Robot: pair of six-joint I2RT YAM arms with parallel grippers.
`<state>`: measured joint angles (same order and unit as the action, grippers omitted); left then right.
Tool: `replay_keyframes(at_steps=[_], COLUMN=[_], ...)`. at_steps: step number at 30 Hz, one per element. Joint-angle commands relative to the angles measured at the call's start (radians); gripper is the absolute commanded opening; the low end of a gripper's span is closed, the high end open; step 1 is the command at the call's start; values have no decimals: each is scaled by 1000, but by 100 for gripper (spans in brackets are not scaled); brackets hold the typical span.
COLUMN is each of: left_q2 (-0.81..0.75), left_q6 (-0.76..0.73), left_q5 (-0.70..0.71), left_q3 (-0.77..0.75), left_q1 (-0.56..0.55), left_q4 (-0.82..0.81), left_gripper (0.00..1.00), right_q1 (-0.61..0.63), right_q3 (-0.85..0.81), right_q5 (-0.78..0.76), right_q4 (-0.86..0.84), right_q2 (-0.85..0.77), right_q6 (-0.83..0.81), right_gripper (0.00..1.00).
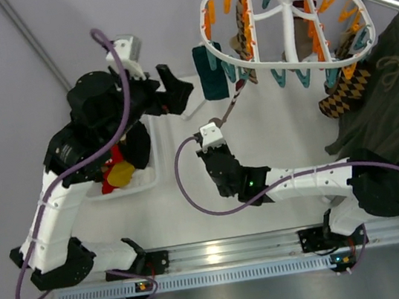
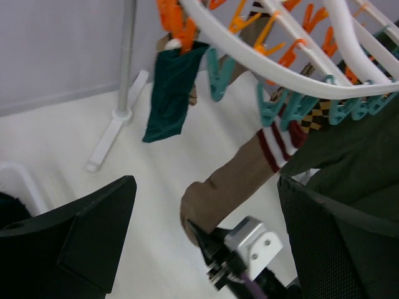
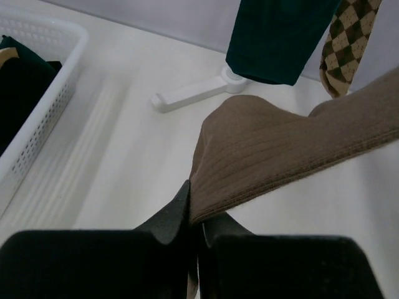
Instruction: Remove the socks clipped to the hanger
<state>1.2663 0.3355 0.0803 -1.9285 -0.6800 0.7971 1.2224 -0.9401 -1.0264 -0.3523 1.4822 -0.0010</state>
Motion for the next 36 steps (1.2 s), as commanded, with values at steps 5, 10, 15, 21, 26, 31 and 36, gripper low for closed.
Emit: replay_keyframes(at_steps=[5,10,15,21,26,31,36], left_q2=[240,378,406,433,456,481,515], left_q6=[-216,-262,-237,-202,-213,-245,-266], left_q5=[344,488,510,449,501,547,593], left_q3=[-268,-391,-392,-394,-394,-394,-394], left_q1=[-364,-424,-432,-432,-432,-431,-424], left_q4=[-41,-39,-41,-64,-81,-107,-130], left_gripper=[99,96,81,62,58,58,57], right_q1=[48,60,63,63,72,88,98], right_q3=[-118,-131,-128,-150,-143,-135,-137], right_q5=[-37,-26,0,6,12,19,19], right_q4=[-7,10,30,65,69,64,58], right_q2=[59,63,40,36,15,-6,-11], right_q6=[-40,-28,-11,-5,-5,-5,-8], right_gripper=[0,0,0,0,0,0,0])
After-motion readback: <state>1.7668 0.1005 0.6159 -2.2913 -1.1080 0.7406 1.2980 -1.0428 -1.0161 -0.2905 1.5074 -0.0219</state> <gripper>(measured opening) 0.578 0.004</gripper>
